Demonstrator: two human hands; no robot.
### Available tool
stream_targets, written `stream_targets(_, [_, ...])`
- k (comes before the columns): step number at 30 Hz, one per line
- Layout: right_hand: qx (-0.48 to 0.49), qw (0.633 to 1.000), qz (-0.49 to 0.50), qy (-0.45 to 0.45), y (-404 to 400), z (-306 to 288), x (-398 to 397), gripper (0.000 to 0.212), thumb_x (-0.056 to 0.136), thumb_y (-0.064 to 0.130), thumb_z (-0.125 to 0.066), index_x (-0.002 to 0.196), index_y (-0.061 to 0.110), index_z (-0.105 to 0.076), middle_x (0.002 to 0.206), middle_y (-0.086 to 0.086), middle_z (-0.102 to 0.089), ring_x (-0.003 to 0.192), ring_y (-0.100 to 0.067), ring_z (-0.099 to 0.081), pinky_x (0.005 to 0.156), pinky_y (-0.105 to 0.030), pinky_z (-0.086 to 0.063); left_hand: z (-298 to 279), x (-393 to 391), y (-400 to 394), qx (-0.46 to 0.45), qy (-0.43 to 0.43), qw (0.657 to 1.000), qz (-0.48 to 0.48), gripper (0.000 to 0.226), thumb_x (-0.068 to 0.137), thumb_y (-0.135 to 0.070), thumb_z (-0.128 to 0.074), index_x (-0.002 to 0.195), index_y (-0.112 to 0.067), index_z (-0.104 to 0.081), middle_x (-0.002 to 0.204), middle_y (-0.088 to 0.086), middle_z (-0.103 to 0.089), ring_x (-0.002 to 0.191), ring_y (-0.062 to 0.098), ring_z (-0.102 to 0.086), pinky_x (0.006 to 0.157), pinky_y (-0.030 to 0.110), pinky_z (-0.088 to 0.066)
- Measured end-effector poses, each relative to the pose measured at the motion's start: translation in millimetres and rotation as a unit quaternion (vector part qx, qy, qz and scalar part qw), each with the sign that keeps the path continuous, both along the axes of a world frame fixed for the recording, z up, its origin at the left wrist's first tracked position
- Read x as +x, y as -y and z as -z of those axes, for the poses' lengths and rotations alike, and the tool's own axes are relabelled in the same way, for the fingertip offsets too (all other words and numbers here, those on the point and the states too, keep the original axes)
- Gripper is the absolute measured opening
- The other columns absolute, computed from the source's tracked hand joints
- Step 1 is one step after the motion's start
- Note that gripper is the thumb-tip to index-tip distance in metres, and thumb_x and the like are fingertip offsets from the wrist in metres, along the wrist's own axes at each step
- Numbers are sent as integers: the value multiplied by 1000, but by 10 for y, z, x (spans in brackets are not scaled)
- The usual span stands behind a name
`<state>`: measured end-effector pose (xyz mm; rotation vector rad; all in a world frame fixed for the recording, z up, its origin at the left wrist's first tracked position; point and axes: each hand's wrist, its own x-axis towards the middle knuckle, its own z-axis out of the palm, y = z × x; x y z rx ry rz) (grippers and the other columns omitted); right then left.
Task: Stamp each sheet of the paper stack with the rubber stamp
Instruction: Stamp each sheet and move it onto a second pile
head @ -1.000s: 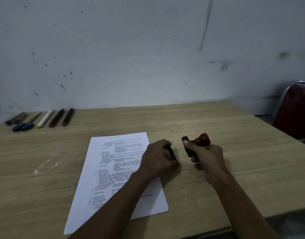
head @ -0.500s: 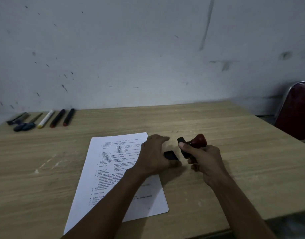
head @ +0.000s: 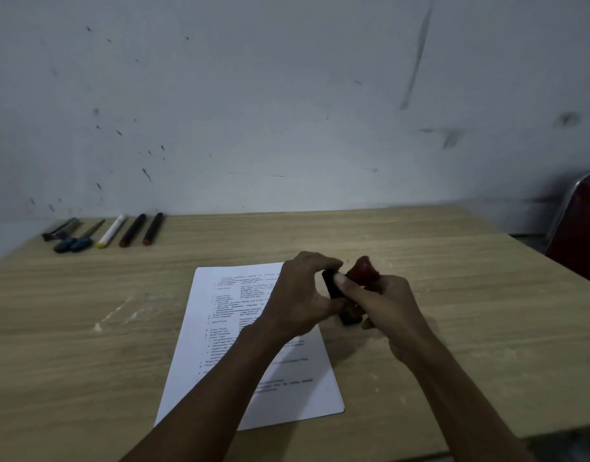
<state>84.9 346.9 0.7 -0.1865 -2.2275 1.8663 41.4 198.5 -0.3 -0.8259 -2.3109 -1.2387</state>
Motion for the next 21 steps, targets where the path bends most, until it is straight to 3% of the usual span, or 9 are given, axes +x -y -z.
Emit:
stream_targets(3, [130,989,21,-69,29,-44,10,24,77,47,-76,93,30,-72,79,7,-73,73,-4,-68,60,-21,-53,31,22,143,38,41,998,-13,65,55,-26,-91,115,-20,-67,112,-7,-69,105,1,-60,93,18,-46])
stream_targets(6, [200,972,-1,-122,122,-101,20,29,76,46,-76,102,36,-67,86,19,-69,82,8,-64,64,-9,-50,92,39,321,58,84,995,-9,70,54,-27,-92,118,-26,-64,110,-15,-69,106,-9,-58,90,5,-41])
stream_targets(9, [223,963,-44,-147,238,-116,1,26,80,40,-76,102,30,-68,88,19,-70,84,8,-65,65,-8,-49,149,77,457,60,110,992,-11,71,54,-25,-91,118,-31,-61,110,-20,-67,108,-10,-57,91,8,-41])
stream_targets(13, [265,951,-70,-141,378,-111,-17,20,83,41,-72,93,28,-61,80,12,-68,73,3,-63,58,-10,-45,187,128,598,72,114,991,-16,70,53,-23,-92,113,-38,-59,106,-23,-67,107,-12,-57,86,2,-41])
stream_targets(16, [289,944,-92,-130,472,-116,-19,22,85,42,-69,92,28,-53,76,10,-65,66,0,-62,54,-12,-43,196,170,676,65,112,991,-20,71,54,-26,-92,116,-37,-59,107,-24,-66,108,-12,-57,92,9,-43])
stream_targets(21, [333,926,-107,-140,600,-114,31,13,90,38,-62,97,30,-53,72,11,-63,61,-7,-60,60,-36,-52,221,228,796,41,108,993,-21,75,52,-28,-92,119,-31,-58,109,-23,-64,108,-11,-55,94,11,-41])
